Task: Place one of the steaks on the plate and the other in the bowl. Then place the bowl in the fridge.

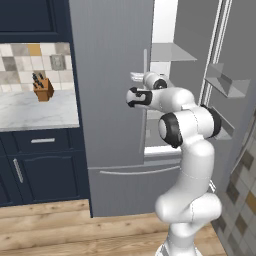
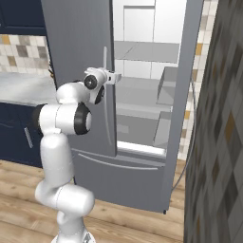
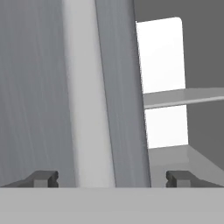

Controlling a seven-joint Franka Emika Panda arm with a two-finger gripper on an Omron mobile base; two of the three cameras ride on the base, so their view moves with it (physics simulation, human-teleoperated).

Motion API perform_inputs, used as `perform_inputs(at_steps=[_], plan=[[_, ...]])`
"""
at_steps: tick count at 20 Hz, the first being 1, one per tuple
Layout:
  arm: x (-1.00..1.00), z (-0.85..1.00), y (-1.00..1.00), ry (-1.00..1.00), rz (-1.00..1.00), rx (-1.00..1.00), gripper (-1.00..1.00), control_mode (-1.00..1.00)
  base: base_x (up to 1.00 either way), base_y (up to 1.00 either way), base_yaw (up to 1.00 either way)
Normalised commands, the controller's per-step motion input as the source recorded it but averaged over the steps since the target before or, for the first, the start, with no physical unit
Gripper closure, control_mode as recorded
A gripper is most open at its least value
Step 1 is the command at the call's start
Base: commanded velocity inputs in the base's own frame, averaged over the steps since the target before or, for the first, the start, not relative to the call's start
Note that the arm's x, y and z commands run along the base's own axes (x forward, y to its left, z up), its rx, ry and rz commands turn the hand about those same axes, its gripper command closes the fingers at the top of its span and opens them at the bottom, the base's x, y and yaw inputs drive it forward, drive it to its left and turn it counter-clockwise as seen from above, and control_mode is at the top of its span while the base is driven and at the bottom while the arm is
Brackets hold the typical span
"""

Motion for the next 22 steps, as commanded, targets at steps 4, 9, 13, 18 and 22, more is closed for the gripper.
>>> perform_inputs(at_steps=[4,9,13,18,22], plan=[[0.51,0.0,0.27,0.0,-0.07,-0.01,-1.0,-1.0,0.0,0.0,0.0],[0.61,0.0,0.22,0.04,-0.1,-0.02,1.0,-1.0,0.0,0.0,0.0],[0.08,-0.04,0.63,0.04,0.04,0.0,1.0,-1.0,0.0,0.0,0.0],[-0.11,-0.26,1.0,0.15,0.1,0.01,1.0,-1.0,0.0,0.0,0.0],[-0.53,-0.33,1.0,0.22,0.05,0.02,1.0,-1.0,0.0,0.0,0.0]])
